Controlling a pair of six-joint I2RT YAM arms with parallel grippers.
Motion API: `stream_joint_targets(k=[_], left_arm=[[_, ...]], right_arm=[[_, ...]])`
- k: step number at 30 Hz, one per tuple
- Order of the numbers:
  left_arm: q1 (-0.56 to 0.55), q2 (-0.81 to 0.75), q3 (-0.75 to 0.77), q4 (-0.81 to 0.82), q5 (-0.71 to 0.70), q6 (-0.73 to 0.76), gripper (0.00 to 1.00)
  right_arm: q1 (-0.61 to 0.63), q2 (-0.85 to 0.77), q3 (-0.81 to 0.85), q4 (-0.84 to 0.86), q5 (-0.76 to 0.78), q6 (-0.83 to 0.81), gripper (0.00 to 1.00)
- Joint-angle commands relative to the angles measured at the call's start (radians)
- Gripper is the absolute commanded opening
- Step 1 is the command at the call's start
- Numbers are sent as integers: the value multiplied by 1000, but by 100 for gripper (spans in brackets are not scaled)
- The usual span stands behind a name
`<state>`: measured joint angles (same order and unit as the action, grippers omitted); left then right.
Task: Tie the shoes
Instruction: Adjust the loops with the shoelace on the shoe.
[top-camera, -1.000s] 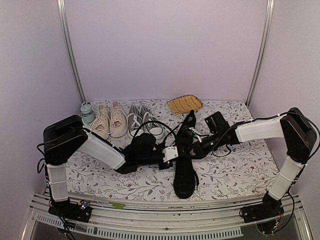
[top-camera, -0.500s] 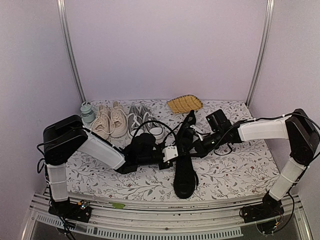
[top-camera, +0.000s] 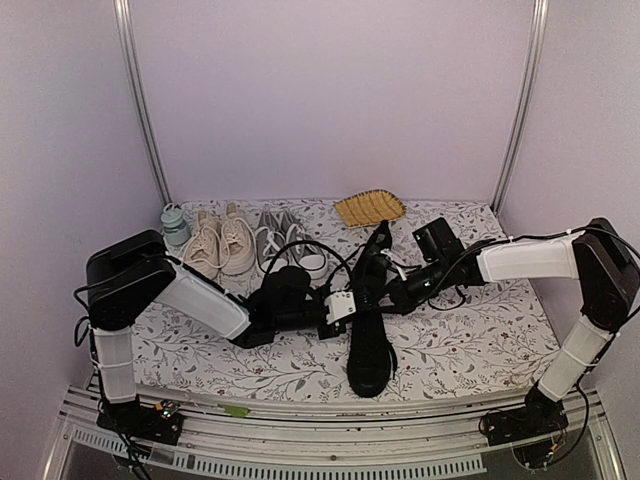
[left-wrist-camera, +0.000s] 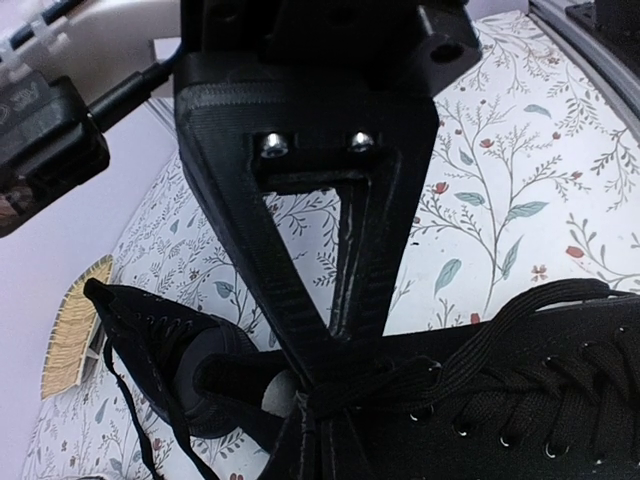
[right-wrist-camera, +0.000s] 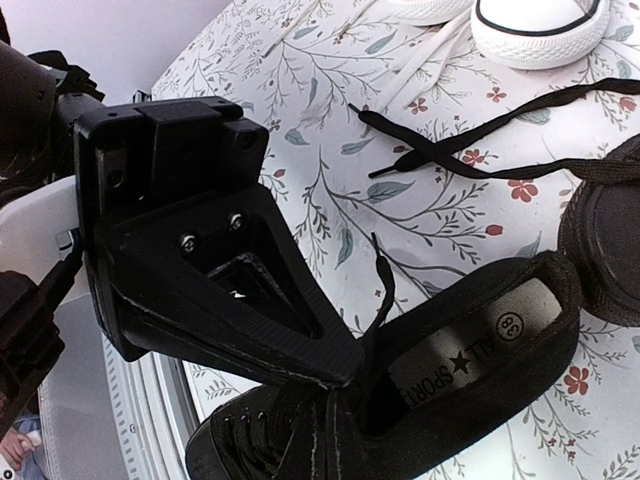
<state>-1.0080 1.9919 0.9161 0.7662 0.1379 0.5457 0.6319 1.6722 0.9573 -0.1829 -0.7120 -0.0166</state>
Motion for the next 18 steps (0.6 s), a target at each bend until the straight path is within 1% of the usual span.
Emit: stream_joint_targets(k=[1, 4, 10, 13, 15, 18], left_arm=[[-1, 15, -11, 31, -6, -14, 0], [0, 15, -13, 33, -7, -16, 0], [-1, 11, -16, 31, -12, -16, 0], [-1, 10, -14, 33, -14, -16, 0], [0, 9, -16, 35, -15, -18, 0], [0, 7, -19, 43, -25, -21, 0]], right_arm=[[2, 29, 5, -4, -64, -5, 4], [4, 33, -6, 10, -83, 3, 6], [9, 42, -8, 30, -76, 10, 10], [12, 43, -11, 33, -58, 43, 12], [12, 46, -10, 16, -39, 36, 11], [13, 38, -9, -8, -18, 27, 5]])
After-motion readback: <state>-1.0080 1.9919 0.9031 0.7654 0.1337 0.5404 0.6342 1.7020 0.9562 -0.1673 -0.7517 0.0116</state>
